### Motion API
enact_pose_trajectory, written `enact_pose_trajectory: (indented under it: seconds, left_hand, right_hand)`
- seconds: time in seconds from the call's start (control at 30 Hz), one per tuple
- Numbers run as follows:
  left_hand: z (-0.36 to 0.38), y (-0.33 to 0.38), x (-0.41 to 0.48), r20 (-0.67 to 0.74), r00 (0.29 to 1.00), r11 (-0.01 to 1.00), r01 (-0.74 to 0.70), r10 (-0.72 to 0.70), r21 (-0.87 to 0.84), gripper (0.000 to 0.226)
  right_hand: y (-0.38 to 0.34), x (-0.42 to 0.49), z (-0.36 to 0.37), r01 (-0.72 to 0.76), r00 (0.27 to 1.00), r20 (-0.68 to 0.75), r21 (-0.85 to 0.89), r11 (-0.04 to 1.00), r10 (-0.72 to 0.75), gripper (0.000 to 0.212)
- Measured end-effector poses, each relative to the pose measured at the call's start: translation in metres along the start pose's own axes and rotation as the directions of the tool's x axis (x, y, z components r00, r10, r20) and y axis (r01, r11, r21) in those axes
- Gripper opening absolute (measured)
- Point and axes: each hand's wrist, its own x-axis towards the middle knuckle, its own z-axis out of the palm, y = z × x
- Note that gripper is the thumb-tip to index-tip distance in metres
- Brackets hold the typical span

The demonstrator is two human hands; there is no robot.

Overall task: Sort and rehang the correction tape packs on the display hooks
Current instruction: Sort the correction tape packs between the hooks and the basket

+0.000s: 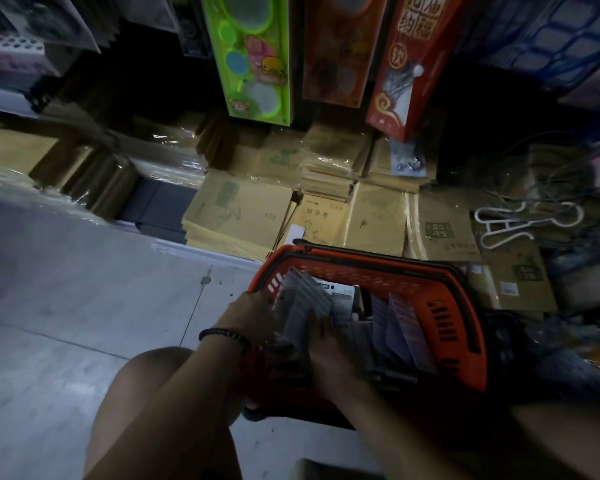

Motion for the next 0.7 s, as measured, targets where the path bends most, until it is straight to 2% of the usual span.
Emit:
enact_pose_trajectory:
  seconds: [0.1,0.23,0.33,0.43,0.5,0.57,0.63,0.7]
  left_hand:
    - [0.003,0.007,-0.002,0.046,0.999,0.998,0.019,-0.016,-0.059,0.028]
    - [0.012,0.017,-0.006,0.105,0.994,0.999,0.026,-0.021,-0.044,0.034]
    - [0.021,0.027,-0.007,0.124,0.991,0.98,0.07,-0.047,-0.186,0.029]
    - [0.027,0.041,-0.009,0.136,0.988,0.961,0.101,-0.068,-0.259,0.034]
    - [0.028,0.051,-0.016,0.17,0.984,0.94,0.102,-0.047,-0.326,0.035]
    - [0.028,0.06,-0.023,0.219,0.976,0.899,0.084,0.014,-0.43,0.038]
    - [0.03,0.068,-0.029,0.245,0.965,0.833,0.057,0.096,-0.55,0.045]
    - [0.033,0.072,-0.029,0.251,0.955,0.728,0.06,0.157,-0.683,0.046]
  right_hand:
    - [0.011,-0.01,-0.002,-0.034,0.999,-0.002,0.124,0.992,0.035,0.079]
    - [0.011,-0.024,-0.015,-0.114,0.993,0.006,0.353,0.929,0.119,0.07]
    - [0.007,-0.032,-0.019,-0.156,0.985,0.003,0.432,0.888,0.171,0.069]
    - [0.012,-0.032,-0.022,-0.158,0.986,0.022,0.472,0.867,0.168,0.077]
    - [0.014,-0.032,-0.025,-0.162,0.985,0.036,0.532,0.831,0.169,0.083]
    - [0.013,-0.032,-0.026,-0.201,0.968,-0.006,0.579,0.79,0.251,0.082]
    - [0.015,-0.034,-0.028,-0.265,0.911,-0.094,0.614,0.744,0.402,0.067]
    - [0.019,-0.039,-0.034,-0.277,0.836,-0.167,0.695,0.664,0.523,0.039]
